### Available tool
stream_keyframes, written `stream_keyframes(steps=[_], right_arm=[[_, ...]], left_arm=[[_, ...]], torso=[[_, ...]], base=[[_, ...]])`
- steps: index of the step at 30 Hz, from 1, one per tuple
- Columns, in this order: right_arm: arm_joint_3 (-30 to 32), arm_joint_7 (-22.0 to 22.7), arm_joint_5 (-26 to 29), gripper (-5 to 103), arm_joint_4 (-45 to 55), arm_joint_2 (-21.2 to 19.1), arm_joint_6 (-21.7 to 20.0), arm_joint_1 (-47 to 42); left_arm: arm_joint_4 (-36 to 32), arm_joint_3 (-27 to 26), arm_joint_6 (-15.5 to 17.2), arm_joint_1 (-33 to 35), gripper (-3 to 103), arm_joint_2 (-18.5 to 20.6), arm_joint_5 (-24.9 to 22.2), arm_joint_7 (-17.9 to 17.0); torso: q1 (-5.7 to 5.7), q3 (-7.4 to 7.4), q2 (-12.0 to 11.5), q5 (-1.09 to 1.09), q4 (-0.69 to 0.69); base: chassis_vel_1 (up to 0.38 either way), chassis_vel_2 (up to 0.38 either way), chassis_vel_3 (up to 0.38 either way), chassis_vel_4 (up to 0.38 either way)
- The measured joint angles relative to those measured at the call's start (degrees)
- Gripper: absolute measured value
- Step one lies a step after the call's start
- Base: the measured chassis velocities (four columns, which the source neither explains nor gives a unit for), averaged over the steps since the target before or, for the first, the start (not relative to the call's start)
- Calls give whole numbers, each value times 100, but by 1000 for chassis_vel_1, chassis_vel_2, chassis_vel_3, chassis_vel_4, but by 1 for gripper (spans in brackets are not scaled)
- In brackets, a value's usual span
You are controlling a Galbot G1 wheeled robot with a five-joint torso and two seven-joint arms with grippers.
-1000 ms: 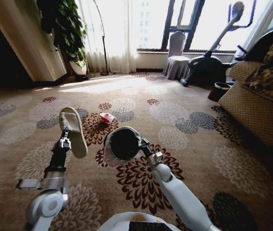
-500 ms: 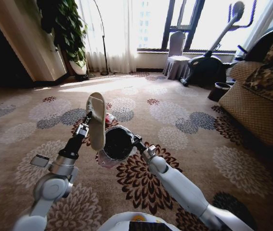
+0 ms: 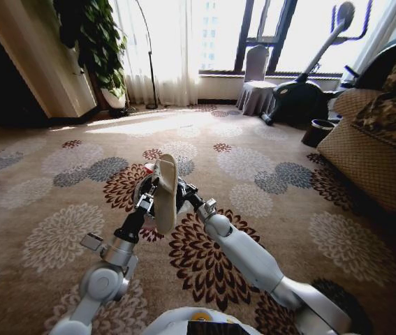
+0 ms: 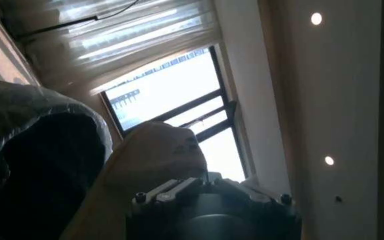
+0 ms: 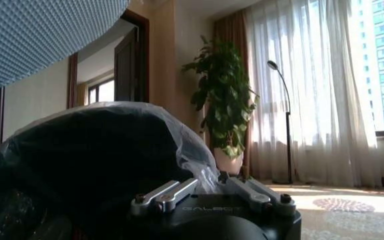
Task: Pick up the trash from the ground and place it into the trash bin.
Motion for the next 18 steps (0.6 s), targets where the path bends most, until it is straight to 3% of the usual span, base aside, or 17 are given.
stream_keyframes(steps=[4,12,18], right_arm=[[10,0,-34,0,-171,103,74,172],[172,2,-152,0,-296,188,230,254],[206,-1,-176,0,-120,-9,235,119]], left_arm=[[-23,130,13,174,0,-246,-151,-158],[114,219,-24,247,0,-379,-235,-392],[314,86,-61,-172,0,-397,-1011,-1026]], torso=[[0,0,0,0,0],[0,0,1,0,0],[0,0,1,0,0]], base=[[0,0,0,0],[0,0,0,0],[0,0,0,0]])
